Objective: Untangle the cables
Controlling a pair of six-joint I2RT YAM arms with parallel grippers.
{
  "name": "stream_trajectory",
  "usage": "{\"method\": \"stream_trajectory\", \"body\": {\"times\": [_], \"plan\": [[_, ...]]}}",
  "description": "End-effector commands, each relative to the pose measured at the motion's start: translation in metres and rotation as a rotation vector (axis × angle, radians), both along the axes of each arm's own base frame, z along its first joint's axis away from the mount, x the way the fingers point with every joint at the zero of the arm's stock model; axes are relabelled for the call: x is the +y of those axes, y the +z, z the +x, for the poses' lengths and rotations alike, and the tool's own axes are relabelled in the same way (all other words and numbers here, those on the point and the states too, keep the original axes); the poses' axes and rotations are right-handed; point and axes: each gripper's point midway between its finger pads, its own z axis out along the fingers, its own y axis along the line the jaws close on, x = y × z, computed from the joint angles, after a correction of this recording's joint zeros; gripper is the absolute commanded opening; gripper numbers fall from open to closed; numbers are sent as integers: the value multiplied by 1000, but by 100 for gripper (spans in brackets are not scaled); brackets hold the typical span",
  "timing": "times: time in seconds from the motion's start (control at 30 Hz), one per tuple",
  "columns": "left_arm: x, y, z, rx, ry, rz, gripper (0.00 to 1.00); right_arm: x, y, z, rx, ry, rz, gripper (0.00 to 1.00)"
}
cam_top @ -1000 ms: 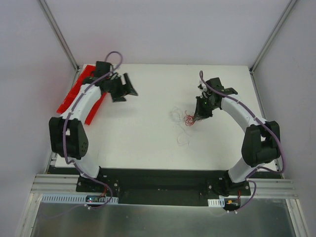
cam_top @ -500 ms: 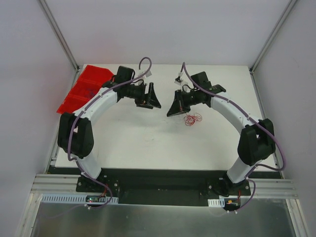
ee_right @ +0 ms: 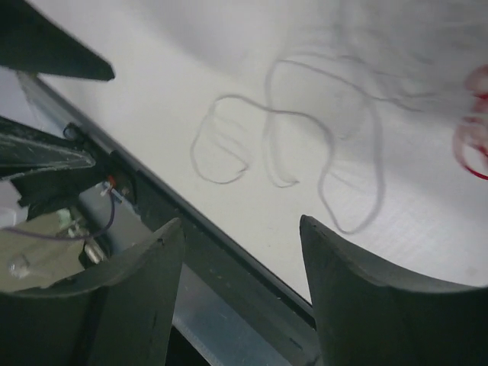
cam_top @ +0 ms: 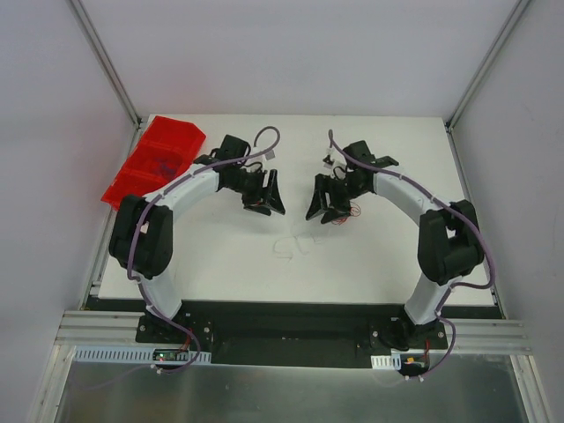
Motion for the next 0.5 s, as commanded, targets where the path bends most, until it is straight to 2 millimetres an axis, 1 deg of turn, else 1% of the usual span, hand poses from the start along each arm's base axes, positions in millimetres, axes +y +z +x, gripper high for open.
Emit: {"method": "stream_trajectory", "body": {"times": [0.0, 0.03, 0.13, 0.17, 0.23, 0.27, 0.3, 0.37, 0.4, 0.43, 0.47], "plan": [[-8, -25, -14, -25, -100, 166, 61, -66, -11, 21, -16, -230, -195, 65], [-11, -27, -17, -40, -127, 190, 62, -71, -13, 24, -6, -248, -191, 65], [-19, -39, -23, -88, -184, 275, 67, -75, -14, 33, -2, -254, -205, 64], [-19, -43, -21, -104, -184, 316, 69, -74, -10, 39, -15, -257, -208, 63], [-19, -55, -16, -119, -171, 403, 70, -73, -12, 50, 1, -275, -219, 58], [-19, -64, -12, -114, -150, 461, 70, -71, -10, 55, -1, -285, -224, 56], [-19, -72, -15, -99, -152, 511, 70, -71, -10, 60, -2, -295, -236, 54], [-22, -84, -10, -102, -146, 595, 70, -70, -9, 66, -3, -309, -257, 53], [-25, -90, -12, -102, -159, 631, 70, -70, -9, 69, -4, -315, -265, 53], [-27, -93, -8, -120, -156, 671, 71, -69, -8, 70, -5, -315, -264, 52], [-31, -97, -9, -131, -167, 703, 73, -68, -8, 71, -8, -314, -266, 52]]}}
